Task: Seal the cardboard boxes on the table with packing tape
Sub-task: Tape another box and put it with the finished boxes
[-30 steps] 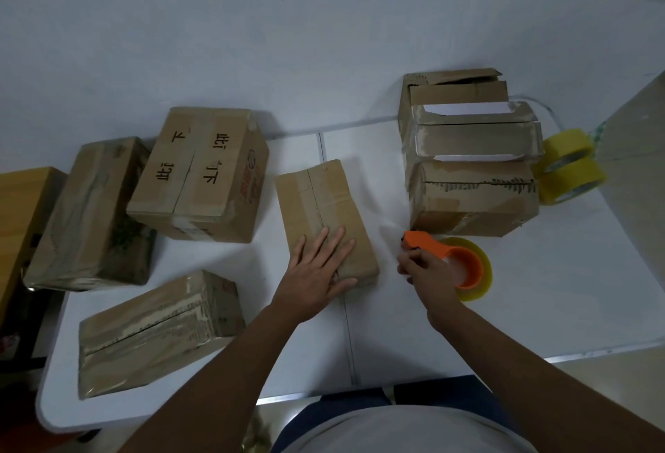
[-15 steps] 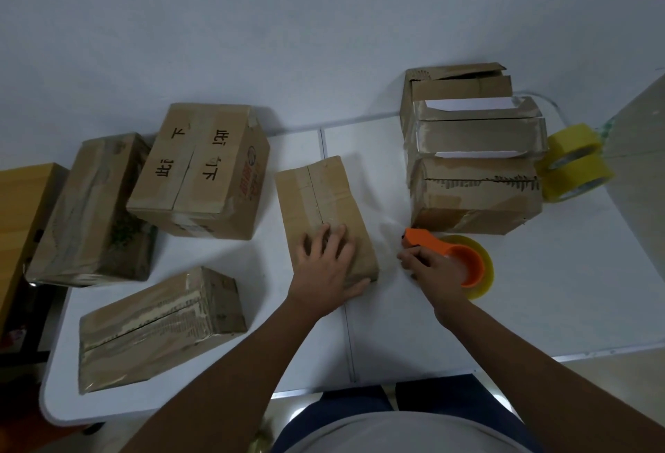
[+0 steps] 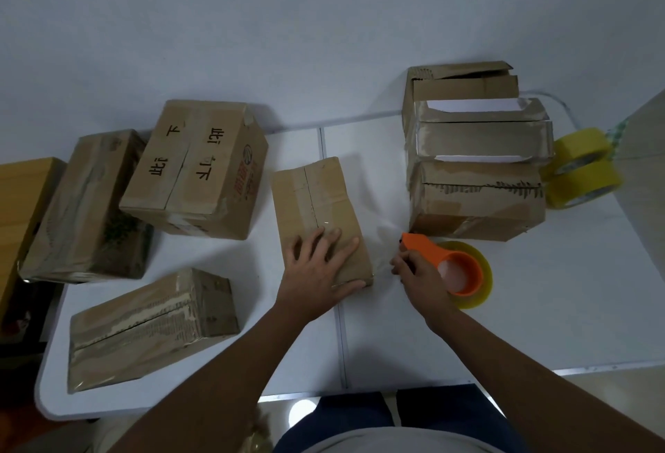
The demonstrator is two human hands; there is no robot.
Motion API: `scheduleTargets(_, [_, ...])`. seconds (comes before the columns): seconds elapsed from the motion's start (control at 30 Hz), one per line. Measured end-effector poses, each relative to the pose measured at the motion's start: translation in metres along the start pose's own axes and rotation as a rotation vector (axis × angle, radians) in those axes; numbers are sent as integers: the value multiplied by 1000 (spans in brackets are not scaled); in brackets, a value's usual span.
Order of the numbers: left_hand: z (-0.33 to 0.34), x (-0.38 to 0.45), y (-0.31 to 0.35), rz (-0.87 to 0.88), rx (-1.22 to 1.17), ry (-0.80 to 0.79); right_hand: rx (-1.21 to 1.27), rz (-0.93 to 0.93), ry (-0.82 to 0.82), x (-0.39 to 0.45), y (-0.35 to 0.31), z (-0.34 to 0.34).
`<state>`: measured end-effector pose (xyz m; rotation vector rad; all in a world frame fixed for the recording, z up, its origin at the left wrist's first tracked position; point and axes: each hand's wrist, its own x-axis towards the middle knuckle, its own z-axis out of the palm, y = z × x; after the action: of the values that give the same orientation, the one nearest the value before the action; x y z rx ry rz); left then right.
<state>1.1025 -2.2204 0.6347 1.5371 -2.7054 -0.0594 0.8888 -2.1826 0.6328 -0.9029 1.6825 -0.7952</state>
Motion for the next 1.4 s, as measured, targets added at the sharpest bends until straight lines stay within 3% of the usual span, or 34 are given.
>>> scheduleTargets(0.4, [10, -1, -3, 57, 72, -11, -254, -341, 12, 26, 4, 34])
scheduleTargets(0.57, [11, 1, -3, 54, 91, -3, -241, -269, 82, 29, 12, 47])
scheduleTargets(0.73, [11, 2, -4, 54, 97, -8, -195, -134, -20, 35, 11, 49])
scheduleTargets(0.87, [11, 1, -4, 50, 95, 3, 111, 37, 65, 21, 7, 49])
scheduleTargets(1.0, [11, 2, -4, 56, 87, 14, 312, 71, -97, 2, -5, 58])
scheduleTargets(1.23, [8, 3, -3, 43, 67, -27, 137, -7, -128, 8, -1, 57])
scheduleTargets(1.4, [7, 2, -3, 42, 42, -16, 5, -43, -264, -1, -15, 36])
